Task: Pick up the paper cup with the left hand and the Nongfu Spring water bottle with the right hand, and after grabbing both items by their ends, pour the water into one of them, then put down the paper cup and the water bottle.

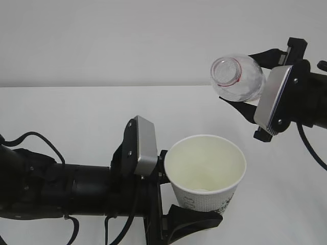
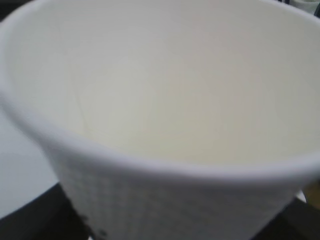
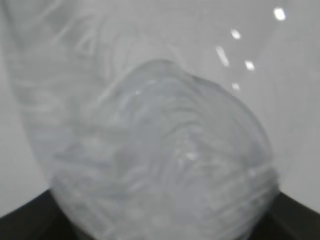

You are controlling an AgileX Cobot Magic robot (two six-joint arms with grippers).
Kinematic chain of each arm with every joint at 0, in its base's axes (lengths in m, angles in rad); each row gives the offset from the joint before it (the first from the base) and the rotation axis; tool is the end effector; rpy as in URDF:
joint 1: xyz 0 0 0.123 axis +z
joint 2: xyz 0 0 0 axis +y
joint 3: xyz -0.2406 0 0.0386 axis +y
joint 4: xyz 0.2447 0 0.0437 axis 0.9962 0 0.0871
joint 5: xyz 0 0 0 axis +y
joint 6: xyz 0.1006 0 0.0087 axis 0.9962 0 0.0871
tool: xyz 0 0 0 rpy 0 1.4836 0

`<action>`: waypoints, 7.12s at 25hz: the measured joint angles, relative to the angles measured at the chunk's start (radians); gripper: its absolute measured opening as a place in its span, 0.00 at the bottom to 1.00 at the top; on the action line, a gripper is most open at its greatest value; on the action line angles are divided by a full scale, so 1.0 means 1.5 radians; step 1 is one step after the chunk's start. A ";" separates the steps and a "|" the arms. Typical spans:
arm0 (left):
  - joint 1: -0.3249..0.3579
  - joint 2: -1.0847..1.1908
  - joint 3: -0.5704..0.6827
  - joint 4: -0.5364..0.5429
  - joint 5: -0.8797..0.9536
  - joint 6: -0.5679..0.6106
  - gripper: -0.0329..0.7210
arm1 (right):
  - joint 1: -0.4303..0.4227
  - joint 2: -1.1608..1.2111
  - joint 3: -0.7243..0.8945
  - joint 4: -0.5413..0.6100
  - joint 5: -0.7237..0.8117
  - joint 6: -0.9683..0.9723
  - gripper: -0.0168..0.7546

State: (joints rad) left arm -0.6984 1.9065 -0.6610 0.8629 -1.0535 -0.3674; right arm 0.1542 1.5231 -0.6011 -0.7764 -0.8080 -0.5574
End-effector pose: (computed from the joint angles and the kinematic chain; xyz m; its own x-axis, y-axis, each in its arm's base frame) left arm 0.1928 -0.2488 0.0966 -0.0777 0.2181 -0.9728 0.9893 0.1380 -0.0481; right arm 0.2839 0.0958 0.1798 0.4931 -0.7211 -0.4867 -0.4265 0.2872 -0.8577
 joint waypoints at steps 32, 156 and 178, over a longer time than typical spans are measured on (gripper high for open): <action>0.000 -0.083 0.000 0.033 0.053 -0.050 0.80 | 0.000 -0.022 -0.001 0.001 -0.023 -0.014 0.70; 0.000 -0.085 0.000 0.063 0.047 -0.057 0.77 | 0.000 -0.023 -0.009 -0.003 -0.115 -0.265 0.70; 0.000 -0.085 0.000 0.064 0.047 -0.057 0.77 | 0.000 -0.023 -0.009 0.001 -0.115 -0.270 0.70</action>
State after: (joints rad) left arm -0.6984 1.7796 -0.6610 0.9594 -0.9829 -0.4523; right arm 0.1542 1.4885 -0.6145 -0.7746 -0.9804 -0.9625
